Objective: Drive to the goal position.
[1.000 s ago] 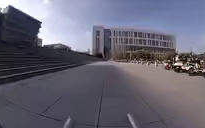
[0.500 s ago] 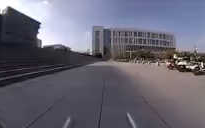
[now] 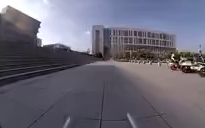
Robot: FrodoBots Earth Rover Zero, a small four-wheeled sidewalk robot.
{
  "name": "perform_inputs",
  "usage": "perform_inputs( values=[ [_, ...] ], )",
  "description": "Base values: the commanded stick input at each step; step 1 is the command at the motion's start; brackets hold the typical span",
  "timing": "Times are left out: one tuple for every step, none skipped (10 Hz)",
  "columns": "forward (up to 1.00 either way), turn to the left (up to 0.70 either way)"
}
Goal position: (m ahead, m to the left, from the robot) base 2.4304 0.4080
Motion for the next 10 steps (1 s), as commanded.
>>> perform_inputs(
  values=[
    [0.70, 0.00],
    [0.70, 0.00],
    [0.70, 0.00],
    [0.70, 0.00],
    [0.70, 0.00],
    [0.70, 0.00],
    [0.70, 0.00],
    [0.70, 0.00],
    [0.70, 0.00],
    [0.70, 0.00]
  ],
)
